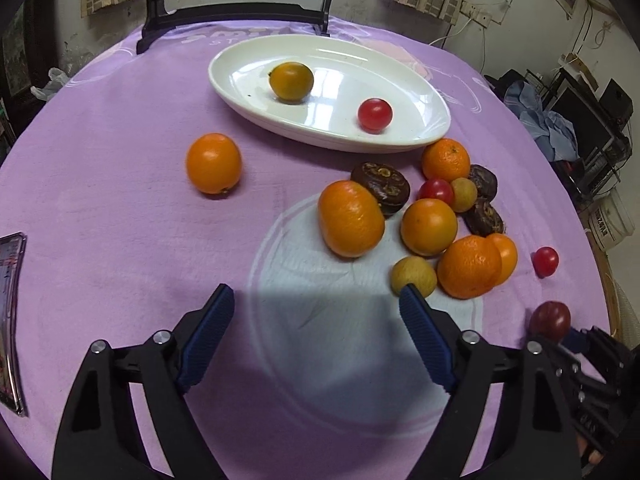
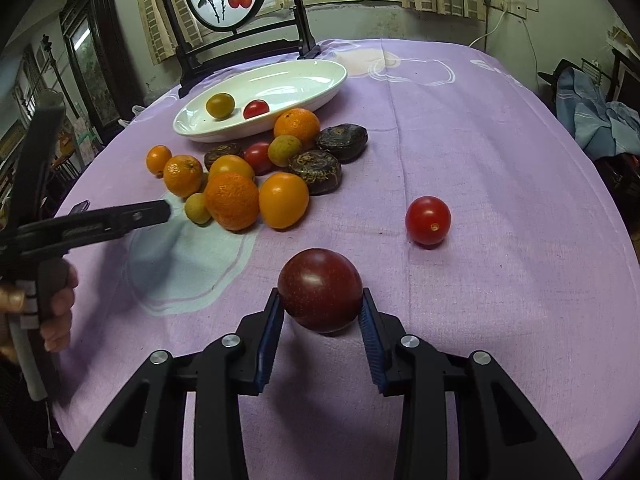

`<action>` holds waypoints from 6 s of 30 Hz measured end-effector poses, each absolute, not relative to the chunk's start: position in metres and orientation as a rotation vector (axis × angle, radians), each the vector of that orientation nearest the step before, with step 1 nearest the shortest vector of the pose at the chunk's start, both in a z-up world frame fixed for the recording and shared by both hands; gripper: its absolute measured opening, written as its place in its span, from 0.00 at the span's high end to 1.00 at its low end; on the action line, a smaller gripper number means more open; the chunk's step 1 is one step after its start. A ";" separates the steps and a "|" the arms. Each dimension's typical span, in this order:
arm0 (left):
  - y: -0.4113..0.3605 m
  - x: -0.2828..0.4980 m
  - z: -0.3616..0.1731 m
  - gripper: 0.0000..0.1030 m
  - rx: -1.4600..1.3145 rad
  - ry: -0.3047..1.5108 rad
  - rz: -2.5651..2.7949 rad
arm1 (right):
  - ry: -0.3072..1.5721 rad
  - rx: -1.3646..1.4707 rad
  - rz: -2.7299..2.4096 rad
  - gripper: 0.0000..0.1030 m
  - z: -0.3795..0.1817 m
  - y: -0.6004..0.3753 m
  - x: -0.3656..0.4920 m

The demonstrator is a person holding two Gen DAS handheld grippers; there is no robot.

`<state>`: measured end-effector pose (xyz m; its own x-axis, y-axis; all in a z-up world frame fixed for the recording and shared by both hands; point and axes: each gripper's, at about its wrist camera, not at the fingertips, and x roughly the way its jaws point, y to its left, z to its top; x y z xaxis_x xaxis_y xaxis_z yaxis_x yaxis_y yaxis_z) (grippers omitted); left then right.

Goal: Organize fruits
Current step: 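Grasp the dark red tomato with the right gripper while the left gripper grasps an orange, then carry the orange and dark red tomato onto the white plate and release, then grasp a red cherry tomato with the right gripper while the left gripper grasps a small yellow plum, then carry the yellow plum and red tomato onto the white plate and release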

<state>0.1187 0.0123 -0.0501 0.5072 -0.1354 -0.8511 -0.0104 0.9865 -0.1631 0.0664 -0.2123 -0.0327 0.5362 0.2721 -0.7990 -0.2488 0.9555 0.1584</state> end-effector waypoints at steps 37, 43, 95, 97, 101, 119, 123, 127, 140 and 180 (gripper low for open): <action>0.027 0.152 0.031 0.65 -0.122 0.896 -0.192 | 0.779 -0.043 0.454 0.63 0.056 -0.150 0.136; 0.038 0.217 0.002 0.65 -0.121 0.974 -0.131 | 0.865 -0.074 0.406 0.63 0.040 -0.125 0.212; 0.001 0.053 -0.031 0.20 -0.049 0.960 -0.143 | 0.938 -0.020 0.136 0.43 -0.033 -0.249 0.087; 0.002 0.055 -0.031 0.20 -0.052 0.962 -0.143 | 0.954 -0.024 0.128 0.50 -0.037 -0.250 0.095; 0.001 0.063 -0.037 0.20 -0.052 0.979 -0.144 | 0.967 -0.013 0.127 0.50 -0.040 -0.248 0.108; -0.024 0.106 -0.052 0.27 0.055 1.008 -0.134 | 0.948 0.040 0.198 0.72 -0.033 -0.243 0.107; -0.028 0.117 -0.058 0.31 0.054 1.033 -0.141 | 0.926 0.020 0.232 0.72 -0.028 -0.237 0.098; -0.035 0.128 -0.060 0.31 0.076 1.026 -0.141 | 0.919 0.027 0.258 0.72 -0.025 -0.234 0.093; -0.019 0.117 -0.023 0.76 0.009 0.954 -0.216 | 0.912 0.017 0.299 0.72 -0.013 -0.219 0.091; 0.041 0.233 0.011 0.43 -0.072 0.916 0.002 | 0.836 -0.050 0.371 0.53 0.025 -0.119 0.247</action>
